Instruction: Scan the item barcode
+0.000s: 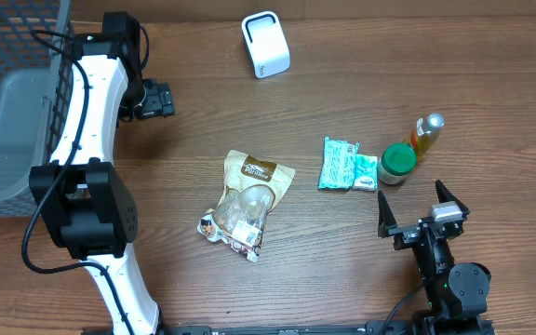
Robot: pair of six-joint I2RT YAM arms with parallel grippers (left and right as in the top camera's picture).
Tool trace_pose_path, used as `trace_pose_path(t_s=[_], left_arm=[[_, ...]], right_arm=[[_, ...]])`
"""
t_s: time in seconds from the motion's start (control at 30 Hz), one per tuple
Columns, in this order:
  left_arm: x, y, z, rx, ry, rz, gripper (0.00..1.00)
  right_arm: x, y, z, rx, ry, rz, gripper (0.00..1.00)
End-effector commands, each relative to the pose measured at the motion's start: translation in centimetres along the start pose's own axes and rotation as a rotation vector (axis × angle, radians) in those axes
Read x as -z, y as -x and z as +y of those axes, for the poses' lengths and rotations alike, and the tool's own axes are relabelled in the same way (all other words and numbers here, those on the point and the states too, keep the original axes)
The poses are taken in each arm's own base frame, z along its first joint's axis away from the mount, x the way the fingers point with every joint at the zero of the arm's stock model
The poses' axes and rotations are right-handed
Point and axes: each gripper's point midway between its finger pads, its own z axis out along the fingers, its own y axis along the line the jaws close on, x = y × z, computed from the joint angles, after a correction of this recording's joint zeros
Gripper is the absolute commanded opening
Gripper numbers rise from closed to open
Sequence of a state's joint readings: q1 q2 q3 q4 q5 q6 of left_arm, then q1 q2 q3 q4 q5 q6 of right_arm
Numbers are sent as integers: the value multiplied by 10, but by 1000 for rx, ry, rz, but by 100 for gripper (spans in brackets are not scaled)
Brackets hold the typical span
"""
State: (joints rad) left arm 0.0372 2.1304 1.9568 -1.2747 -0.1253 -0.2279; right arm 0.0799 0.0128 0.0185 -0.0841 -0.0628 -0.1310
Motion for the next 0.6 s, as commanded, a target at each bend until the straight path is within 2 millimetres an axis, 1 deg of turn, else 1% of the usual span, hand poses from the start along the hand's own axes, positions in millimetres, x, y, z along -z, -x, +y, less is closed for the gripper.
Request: trace_pose_path(t_s=[0.0,0.47,0.57], left_arm=[[6,4,0,-17,7,-22,100],[5,4,0,-17,8,-21,100],[5,4,-4,-25,6,-21,99]], right_arm=[[0,-2,-2,2,-11,-2,100],[0,-2,-2,2,-11,-2,100],[0,-2,-2,1,-11,-2,100]])
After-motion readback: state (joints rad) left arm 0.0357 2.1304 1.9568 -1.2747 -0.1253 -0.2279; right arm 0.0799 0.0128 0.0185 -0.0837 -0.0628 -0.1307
